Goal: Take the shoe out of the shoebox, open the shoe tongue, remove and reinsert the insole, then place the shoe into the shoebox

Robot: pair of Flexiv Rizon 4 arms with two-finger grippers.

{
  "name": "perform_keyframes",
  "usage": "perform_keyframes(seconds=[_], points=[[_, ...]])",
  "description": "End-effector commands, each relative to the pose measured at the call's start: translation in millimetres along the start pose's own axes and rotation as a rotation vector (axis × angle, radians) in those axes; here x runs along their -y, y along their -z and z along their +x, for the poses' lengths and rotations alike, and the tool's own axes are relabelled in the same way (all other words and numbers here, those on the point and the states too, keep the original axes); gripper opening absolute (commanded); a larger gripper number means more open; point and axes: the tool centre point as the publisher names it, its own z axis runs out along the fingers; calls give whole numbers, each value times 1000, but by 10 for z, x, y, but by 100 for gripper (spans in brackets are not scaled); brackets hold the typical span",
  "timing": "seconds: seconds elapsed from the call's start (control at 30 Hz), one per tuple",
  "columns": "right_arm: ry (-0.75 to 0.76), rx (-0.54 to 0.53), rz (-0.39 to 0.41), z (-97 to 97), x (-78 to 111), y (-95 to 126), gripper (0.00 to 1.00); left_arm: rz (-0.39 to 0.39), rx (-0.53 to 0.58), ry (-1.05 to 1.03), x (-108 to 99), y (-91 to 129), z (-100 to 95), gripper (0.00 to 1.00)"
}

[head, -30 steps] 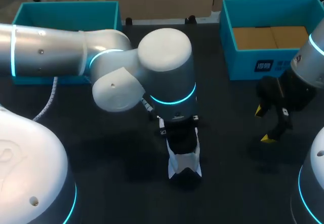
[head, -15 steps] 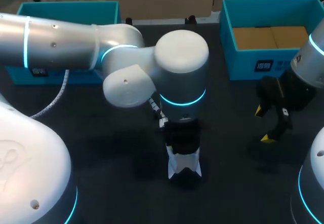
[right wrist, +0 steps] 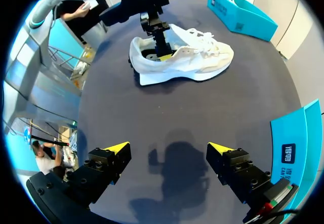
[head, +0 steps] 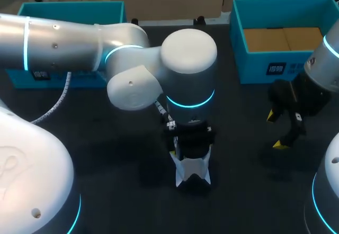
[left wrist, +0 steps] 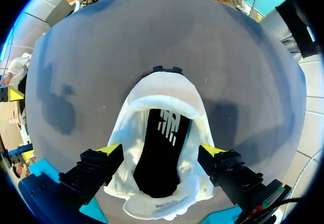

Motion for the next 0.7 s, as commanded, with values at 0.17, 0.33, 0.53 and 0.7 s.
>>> perform_keyframes(seconds=[0.17, 0.33, 0.53, 0.7], points=[[1, 2, 0, 9, 3, -6, 100, 29, 24, 29, -117, 106, 39, 100], [1, 2, 0, 9, 3, -6, 100, 44, 24, 33, -201, 156, 1, 100], [1, 2, 0, 9, 3, -6, 100, 65, 37, 18, -193, 202, -15, 100], [1, 2, 0, 9, 3, -6, 100, 51, 30, -22, -41, 201, -49, 100]])
